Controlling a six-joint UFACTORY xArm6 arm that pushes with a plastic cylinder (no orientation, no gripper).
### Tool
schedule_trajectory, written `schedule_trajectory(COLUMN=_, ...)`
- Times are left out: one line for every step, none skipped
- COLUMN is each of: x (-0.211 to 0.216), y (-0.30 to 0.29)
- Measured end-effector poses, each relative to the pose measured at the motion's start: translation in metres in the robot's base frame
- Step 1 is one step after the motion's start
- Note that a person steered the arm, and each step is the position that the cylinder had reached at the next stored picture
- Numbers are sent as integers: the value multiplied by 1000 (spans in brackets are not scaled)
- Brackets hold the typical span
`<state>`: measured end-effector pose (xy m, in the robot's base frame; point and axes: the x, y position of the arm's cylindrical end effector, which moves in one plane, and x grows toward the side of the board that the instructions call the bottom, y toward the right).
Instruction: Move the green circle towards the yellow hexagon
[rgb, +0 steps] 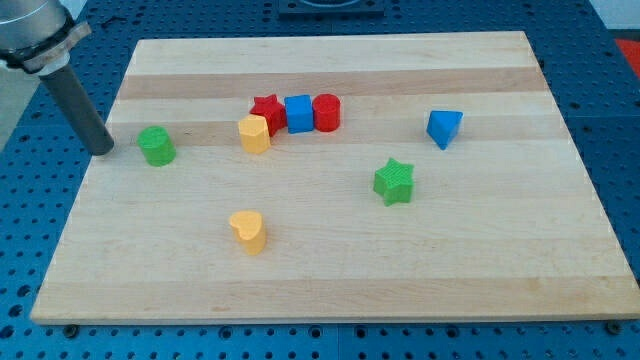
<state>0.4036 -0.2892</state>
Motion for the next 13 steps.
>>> schedule_trajectory(x=-6, y=6)
schedule_trajectory(x=4, y=9)
schedule_trajectory(x=28, y=21)
schedule_trajectory(x=37, y=42)
schedule_trajectory(x=32, y=43)
schedule_trajectory(x=10, y=45)
schedule_trajectory(x=-9, y=49)
schedule_trajectory(x=-12, y=33)
schedule_trajectory(x=-18, y=0)
schedule_trajectory(x=-44, y=-6)
schedule_trajectory(x=-52, y=8)
schedule_trajectory(x=-43, y=29)
schedule_trajectory(x=-22, y=51)
